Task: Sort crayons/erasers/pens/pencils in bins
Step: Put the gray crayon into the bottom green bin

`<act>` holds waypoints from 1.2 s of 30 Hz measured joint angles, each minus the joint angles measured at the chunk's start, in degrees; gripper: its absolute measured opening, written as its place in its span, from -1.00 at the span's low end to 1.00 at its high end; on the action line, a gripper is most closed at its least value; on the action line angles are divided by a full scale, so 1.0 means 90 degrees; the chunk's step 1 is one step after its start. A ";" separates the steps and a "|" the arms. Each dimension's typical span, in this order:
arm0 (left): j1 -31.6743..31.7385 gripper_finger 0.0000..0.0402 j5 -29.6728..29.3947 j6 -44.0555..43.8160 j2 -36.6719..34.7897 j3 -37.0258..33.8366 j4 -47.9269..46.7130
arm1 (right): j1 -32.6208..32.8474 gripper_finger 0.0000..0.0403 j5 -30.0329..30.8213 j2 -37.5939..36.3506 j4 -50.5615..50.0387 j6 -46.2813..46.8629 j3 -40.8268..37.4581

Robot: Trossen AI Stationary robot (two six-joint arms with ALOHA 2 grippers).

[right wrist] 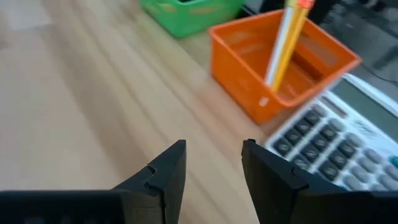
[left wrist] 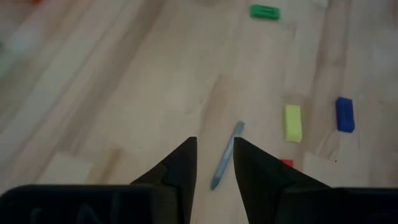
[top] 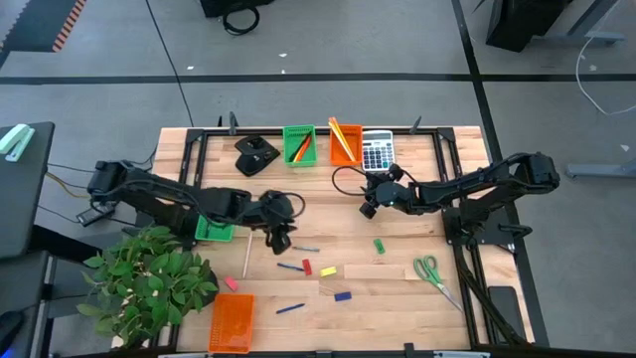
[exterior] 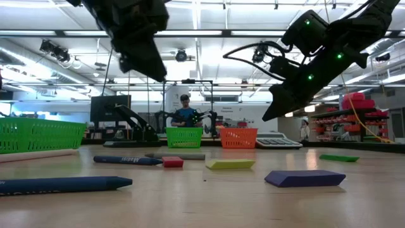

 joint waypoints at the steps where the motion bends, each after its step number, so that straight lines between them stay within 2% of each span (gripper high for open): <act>1: -0.0021 -0.44 0.0008 0.0096 0.0103 0.0002 0.0115 | 0.0050 -0.20 -0.0075 0.0000 0.0060 -0.0006 0.0000; 8: -0.0028 -0.44 0.0272 0.0327 0.0670 0.0111 0.0819 | 0.0503 -0.20 -0.0344 0.0000 0.0171 -0.0318 0.0000; 16: -0.0179 -0.45 0.0571 0.0617 0.1544 0.0765 0.0581 | 0.0539 -0.20 -0.0168 0.0000 0.0349 -0.0754 0.0000; 22: -0.0173 -0.44 0.0704 0.0742 0.2172 0.0862 0.0189 | 0.0443 -0.20 -0.0166 0.0000 0.0459 -0.0823 0.0002; 31: -0.0130 -0.47 0.1331 0.1165 0.2275 0.0930 0.0134 | 0.0451 -0.20 -0.0170 0.0000 0.0402 -0.0794 0.0002; 36: -0.0089 -0.49 0.1353 0.1440 0.2538 0.0925 -0.0014 | 0.0450 -0.20 -0.0226 0.0000 0.0390 -0.0780 0.0002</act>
